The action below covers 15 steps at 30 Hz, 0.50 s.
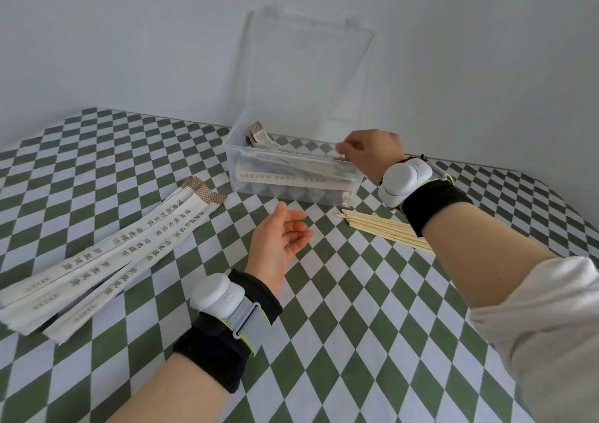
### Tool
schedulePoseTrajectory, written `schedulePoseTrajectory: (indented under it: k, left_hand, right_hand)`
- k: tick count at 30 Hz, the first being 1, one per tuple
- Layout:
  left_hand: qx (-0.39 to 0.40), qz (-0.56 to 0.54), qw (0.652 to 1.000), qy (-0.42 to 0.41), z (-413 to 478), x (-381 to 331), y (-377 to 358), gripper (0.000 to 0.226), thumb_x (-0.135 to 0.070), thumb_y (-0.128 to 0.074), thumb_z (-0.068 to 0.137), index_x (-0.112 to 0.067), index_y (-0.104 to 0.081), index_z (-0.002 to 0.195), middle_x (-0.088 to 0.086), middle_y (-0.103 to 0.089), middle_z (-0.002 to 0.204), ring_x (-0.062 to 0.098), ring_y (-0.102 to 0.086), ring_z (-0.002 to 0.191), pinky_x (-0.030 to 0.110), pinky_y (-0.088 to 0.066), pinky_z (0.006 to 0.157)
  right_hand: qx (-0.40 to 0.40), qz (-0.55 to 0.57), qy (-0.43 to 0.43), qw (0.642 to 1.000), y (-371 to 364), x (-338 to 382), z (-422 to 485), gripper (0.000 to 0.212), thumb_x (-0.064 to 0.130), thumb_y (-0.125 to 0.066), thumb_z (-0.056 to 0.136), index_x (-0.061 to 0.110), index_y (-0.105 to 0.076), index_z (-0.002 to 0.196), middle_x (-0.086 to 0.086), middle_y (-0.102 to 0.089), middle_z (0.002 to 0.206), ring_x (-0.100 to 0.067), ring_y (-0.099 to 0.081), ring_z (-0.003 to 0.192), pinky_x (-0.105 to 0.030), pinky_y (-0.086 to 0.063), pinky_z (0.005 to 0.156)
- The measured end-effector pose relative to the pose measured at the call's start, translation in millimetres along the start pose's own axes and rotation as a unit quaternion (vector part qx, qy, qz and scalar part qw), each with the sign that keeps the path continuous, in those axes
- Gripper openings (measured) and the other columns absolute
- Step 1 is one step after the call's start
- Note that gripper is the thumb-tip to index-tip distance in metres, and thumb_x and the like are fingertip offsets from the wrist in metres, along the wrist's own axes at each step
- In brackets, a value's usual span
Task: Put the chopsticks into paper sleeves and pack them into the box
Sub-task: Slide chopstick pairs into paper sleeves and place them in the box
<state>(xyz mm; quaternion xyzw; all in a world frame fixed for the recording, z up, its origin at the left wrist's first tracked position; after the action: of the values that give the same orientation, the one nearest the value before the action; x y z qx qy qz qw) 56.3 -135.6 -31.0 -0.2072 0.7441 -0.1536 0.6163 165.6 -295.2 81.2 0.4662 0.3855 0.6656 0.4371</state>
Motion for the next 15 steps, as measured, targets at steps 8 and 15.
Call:
schedulePoseTrajectory:
  k: [8, 15]
  left_hand:
    - [-0.015, 0.007, 1.000, 0.001, 1, -1, 1, 0.041, -0.035, -0.034, 0.101, -0.008, -0.063, 0.089, 0.005, -0.058, 0.076, 0.015, -0.061, 0.072, 0.023, -0.052, 0.067]
    - [-0.021, 0.019, 1.000, 0.006, -1, -3, 2, 0.040, -0.034, -0.033, 0.101, -0.010, -0.063, 0.091, 0.005, -0.058, 0.079, 0.015, -0.060, 0.075, 0.024, -0.051, 0.071]
  right_hand:
    - [0.053, -0.041, -0.025, 0.997, -18, 4, -5, 0.083, 0.050, -0.009, 0.097, -0.002, -0.063, 0.061, -0.006, -0.065, 0.064, -0.022, -0.061, 0.089, -0.042, 0.001, 0.114]
    - [-0.136, 0.191, 0.002, 0.972, 18, 0, -58, 0.048, 0.034, -0.026, 0.100, 0.016, -0.070, 0.092, 0.006, -0.063, 0.082, -0.014, -0.057, 0.088, -0.033, -0.039, 0.089]
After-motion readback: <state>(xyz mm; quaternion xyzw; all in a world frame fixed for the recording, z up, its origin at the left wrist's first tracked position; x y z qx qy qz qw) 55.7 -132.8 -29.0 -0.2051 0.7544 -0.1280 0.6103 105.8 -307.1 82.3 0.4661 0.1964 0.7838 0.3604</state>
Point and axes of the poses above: each hand's wrist, its own z-axis towards the middle knuckle, its own y-axis out of the back of the hand, x = y × z, the point moved 5 cm from there along z, towards the middle knuckle
